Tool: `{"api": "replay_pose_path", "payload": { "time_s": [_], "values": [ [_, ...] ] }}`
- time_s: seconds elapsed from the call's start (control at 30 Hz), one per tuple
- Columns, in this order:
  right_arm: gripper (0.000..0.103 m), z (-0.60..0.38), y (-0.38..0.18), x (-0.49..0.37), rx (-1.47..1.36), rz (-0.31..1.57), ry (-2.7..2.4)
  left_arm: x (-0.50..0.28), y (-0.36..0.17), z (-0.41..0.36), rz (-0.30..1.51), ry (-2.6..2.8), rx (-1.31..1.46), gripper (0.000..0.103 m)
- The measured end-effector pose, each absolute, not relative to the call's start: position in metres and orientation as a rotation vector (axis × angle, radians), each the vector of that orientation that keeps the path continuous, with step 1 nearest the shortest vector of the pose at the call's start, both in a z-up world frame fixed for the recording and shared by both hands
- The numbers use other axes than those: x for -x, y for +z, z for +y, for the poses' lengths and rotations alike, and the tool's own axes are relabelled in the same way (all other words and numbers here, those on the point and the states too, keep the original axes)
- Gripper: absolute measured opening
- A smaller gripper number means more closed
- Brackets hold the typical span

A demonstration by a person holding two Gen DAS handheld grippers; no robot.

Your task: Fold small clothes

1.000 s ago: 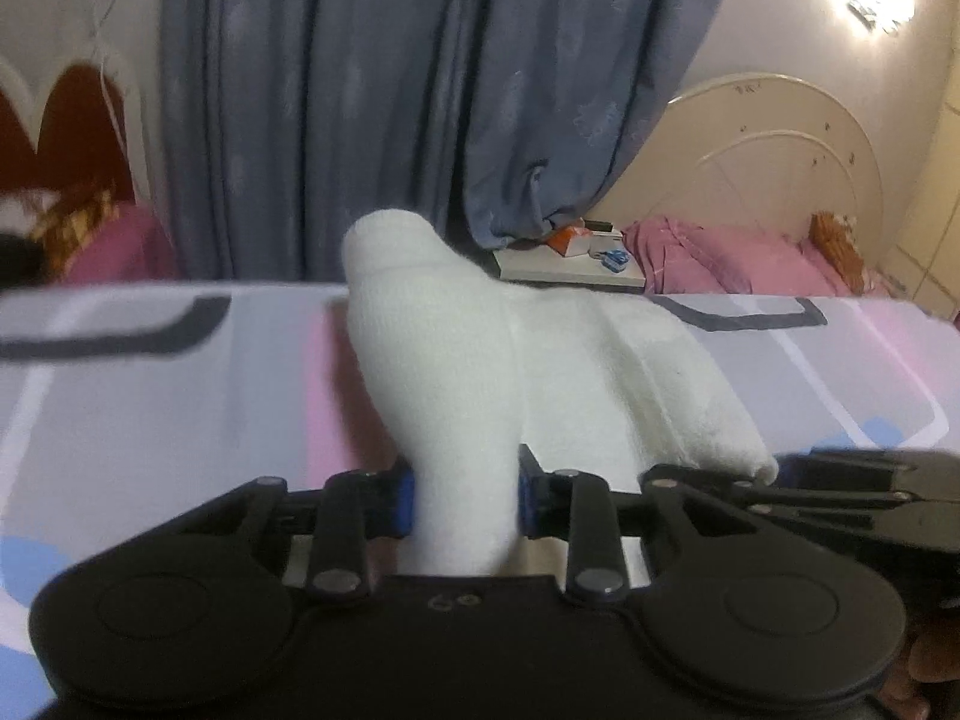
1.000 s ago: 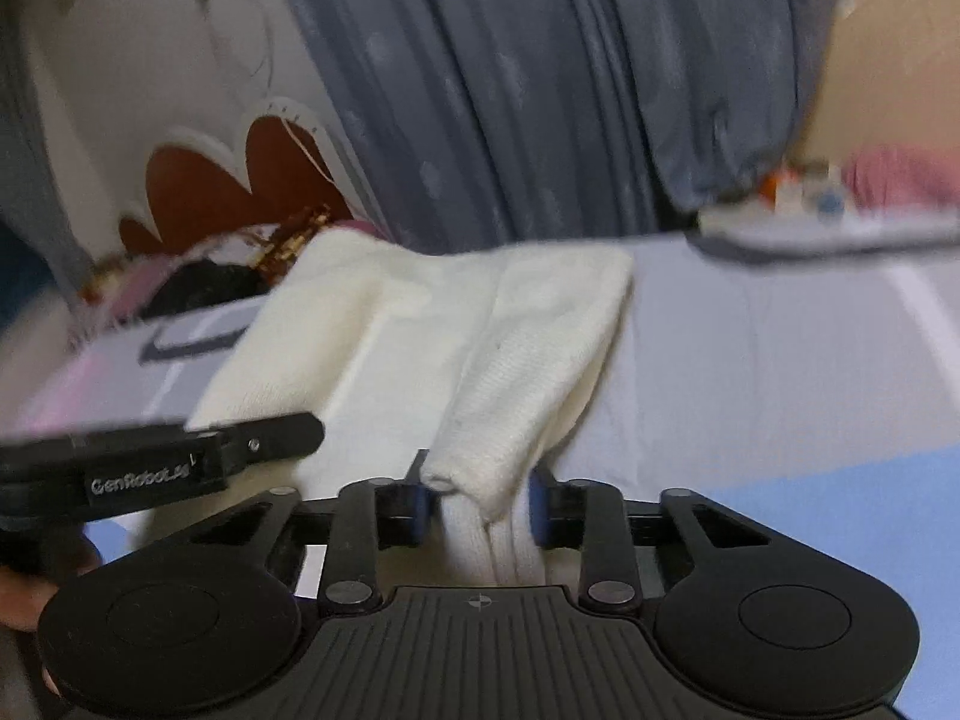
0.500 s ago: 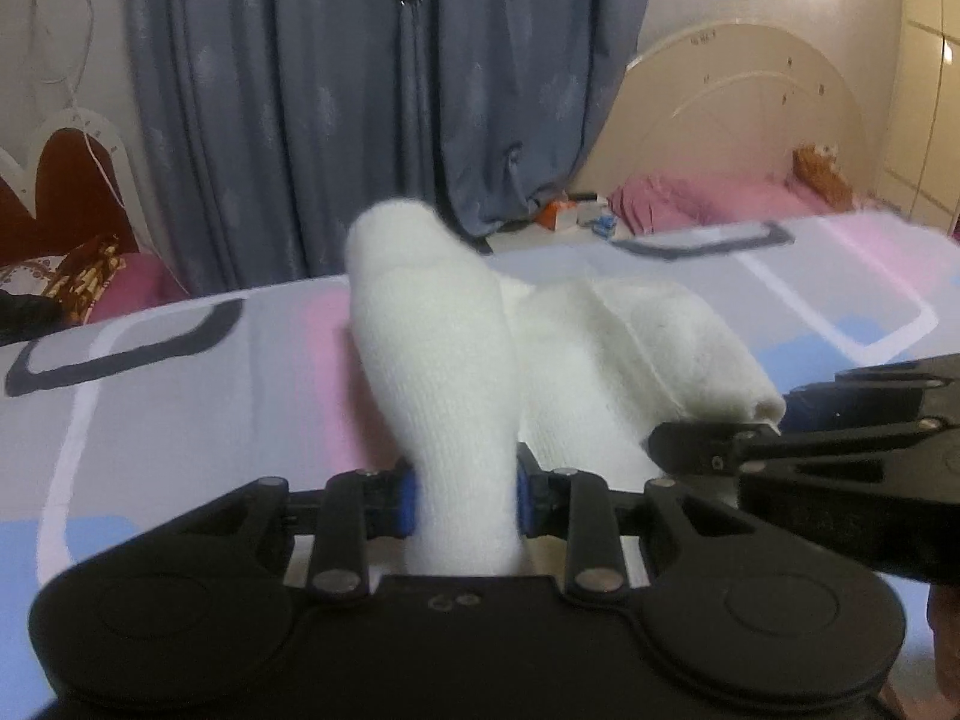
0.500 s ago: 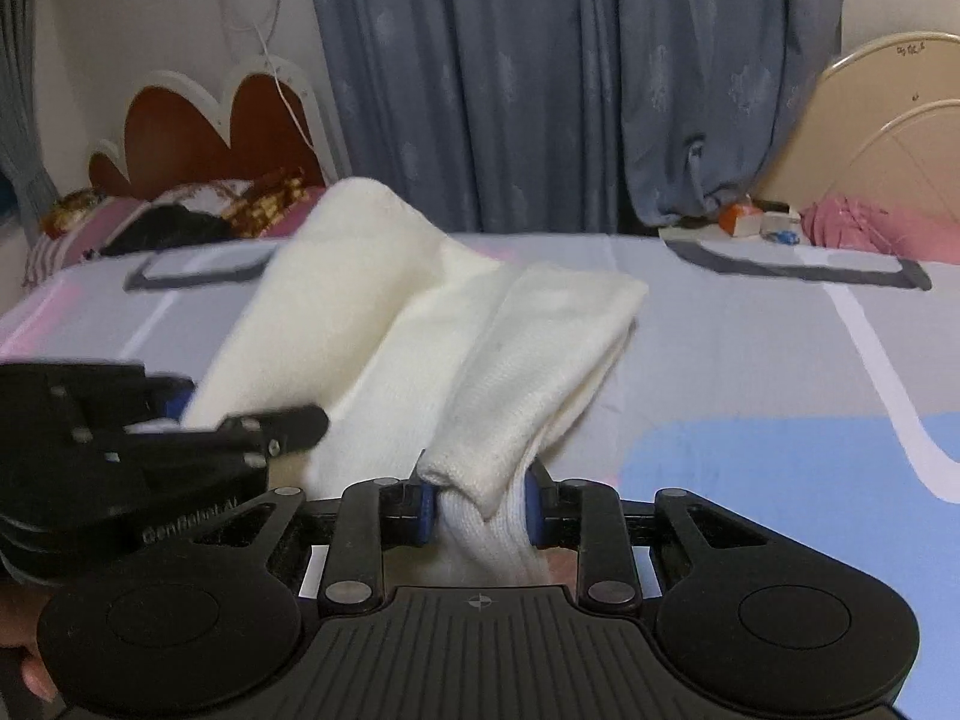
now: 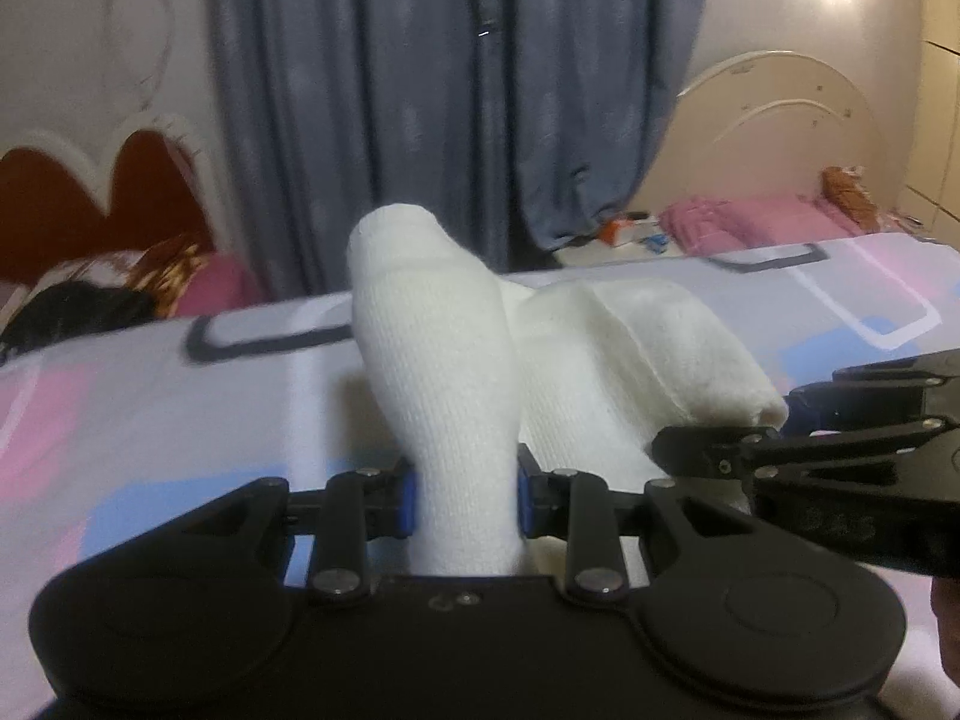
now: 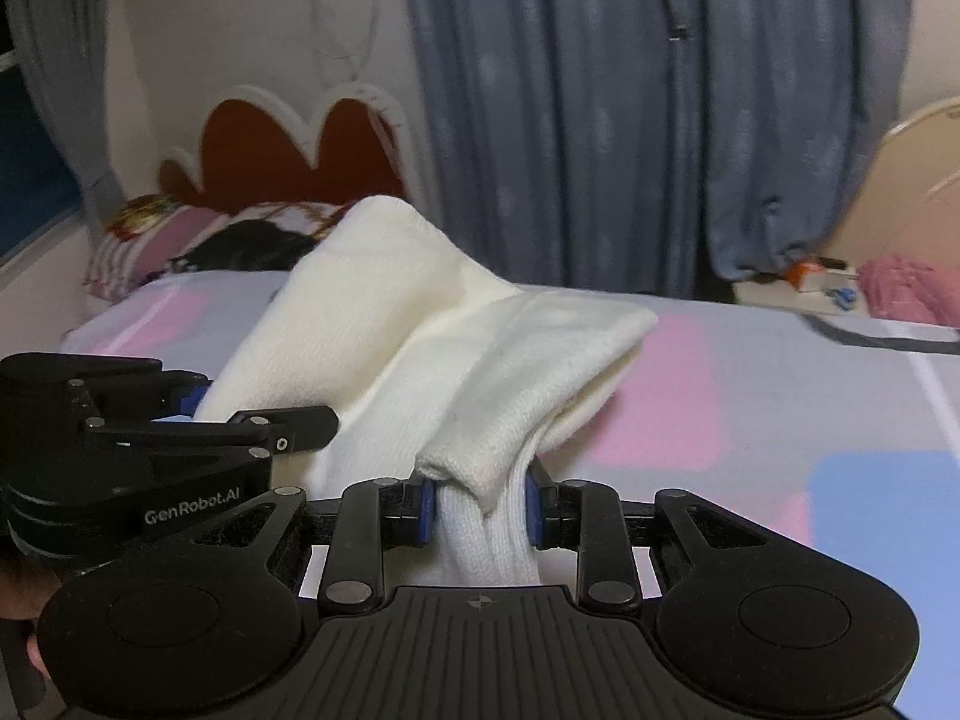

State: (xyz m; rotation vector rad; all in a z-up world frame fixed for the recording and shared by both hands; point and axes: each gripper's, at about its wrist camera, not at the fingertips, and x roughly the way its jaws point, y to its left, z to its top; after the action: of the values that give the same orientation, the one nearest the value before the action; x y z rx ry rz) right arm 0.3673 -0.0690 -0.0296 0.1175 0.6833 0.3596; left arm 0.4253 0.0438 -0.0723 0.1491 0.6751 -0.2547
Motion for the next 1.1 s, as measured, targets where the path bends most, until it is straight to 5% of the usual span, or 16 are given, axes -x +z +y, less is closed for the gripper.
{"api": "replay_pose_path", "payload": {
  "time_s": [0.3, 0.4, 0.43, 0.47, 0.53, 0.67, 0.83, 0.9, 0.93, 1.0, 1.1],
  "values": [
    [0.028, 0.015, -0.058, -0.375, -0.096, 0.734, 0.451, -0.419, -0.107, 0.12, 0.767, -0.23, -0.051, 0.032],
    [0.028, 0.015, -0.086, -0.385, -0.085, 0.79, 0.423, -0.426, -0.131, 0.128, 0.791, -0.212, -0.028, 0.064],
    [0.028, 0.008, -0.096, -0.388, -0.104, 0.806, 0.42, -0.426, -0.136, 0.133, 0.781, -0.183, -0.009, 0.084],
    [0.028, 0.001, -0.105, -0.39, -0.132, 0.807, 0.42, -0.427, -0.139, 0.137, 0.778, -0.174, 0.007, 0.087],
    [0.028, -0.011, -0.11, -0.393, -0.204, 0.803, 0.435, -0.425, -0.142, 0.15, 0.78, -0.192, 0.078, 0.086],
    [0.033, -0.031, -0.113, -0.4, -0.324, 0.829, 0.423, -0.41, -0.133, 0.165, 0.717, -0.194, 0.078, 0.068],
    [0.036, -0.052, -0.119, -0.412, -0.484, 0.865, 0.426, -0.405, -0.132, 0.169, 0.711, -0.176, 0.041, 0.071],
    [0.036, -0.056, -0.112, -0.407, -0.469, 0.856, 0.404, -0.401, -0.123, 0.169, 0.695, -0.165, 0.021, 0.063],
    [0.036, -0.057, -0.102, -0.4, -0.443, 0.836, 0.377, -0.398, -0.115, 0.169, 0.67, -0.177, 0.016, 0.05],
    [0.035, -0.057, -0.078, -0.389, -0.386, 0.765, 0.343, -0.391, -0.102, 0.166, 0.63, -0.236, 0.025, 0.048],
    [0.02, -0.046, -0.051, -0.387, -0.312, 0.705, 0.384, -0.391, -0.098, 0.147, 0.648, -0.32, 0.028, 0.05]
  ]
}}
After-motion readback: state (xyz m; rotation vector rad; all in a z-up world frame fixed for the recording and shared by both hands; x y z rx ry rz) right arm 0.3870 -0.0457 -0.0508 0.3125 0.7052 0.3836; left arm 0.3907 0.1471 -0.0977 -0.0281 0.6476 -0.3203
